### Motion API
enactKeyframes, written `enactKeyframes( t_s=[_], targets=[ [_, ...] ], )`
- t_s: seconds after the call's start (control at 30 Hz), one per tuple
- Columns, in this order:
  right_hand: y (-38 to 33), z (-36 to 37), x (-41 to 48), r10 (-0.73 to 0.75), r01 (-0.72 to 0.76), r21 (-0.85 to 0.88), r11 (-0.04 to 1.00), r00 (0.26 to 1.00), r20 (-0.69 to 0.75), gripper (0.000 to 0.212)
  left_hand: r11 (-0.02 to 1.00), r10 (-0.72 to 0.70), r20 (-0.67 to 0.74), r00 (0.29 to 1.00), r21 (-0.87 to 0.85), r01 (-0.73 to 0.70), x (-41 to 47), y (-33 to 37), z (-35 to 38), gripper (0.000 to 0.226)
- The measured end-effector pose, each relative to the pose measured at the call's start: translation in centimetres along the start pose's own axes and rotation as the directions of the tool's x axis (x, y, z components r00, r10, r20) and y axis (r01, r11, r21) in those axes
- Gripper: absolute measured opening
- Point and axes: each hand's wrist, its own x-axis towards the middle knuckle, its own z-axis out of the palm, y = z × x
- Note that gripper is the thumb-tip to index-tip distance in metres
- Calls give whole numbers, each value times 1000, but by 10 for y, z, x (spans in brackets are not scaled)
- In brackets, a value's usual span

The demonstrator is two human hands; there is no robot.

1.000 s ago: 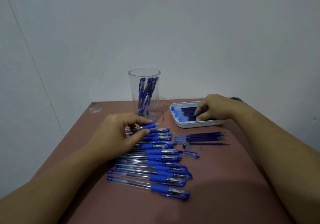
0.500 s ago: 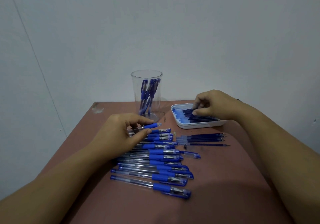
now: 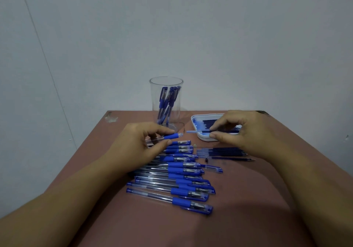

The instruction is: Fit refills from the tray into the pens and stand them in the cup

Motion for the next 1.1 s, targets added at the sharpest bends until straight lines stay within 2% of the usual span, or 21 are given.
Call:
enactKeyframes(
  t_s=[0.2, 0.57, 1.1],
  targets=[
    [13, 5, -2, -50, 51, 14, 999, 998, -23, 10, 1000, 22, 1, 1000, 11, -22, -1, 1, 0, 27],
    [21, 15, -4, -24, 23, 68, 997, 1000, 12, 16, 1000, 21, 15, 1000, 10, -21, -1, 2, 2, 27],
    [24, 14, -3, 20, -23, 72, 997, 999, 42, 9, 998, 2, 6, 1000, -63, -1, -2, 4, 0, 29]
  ],
)
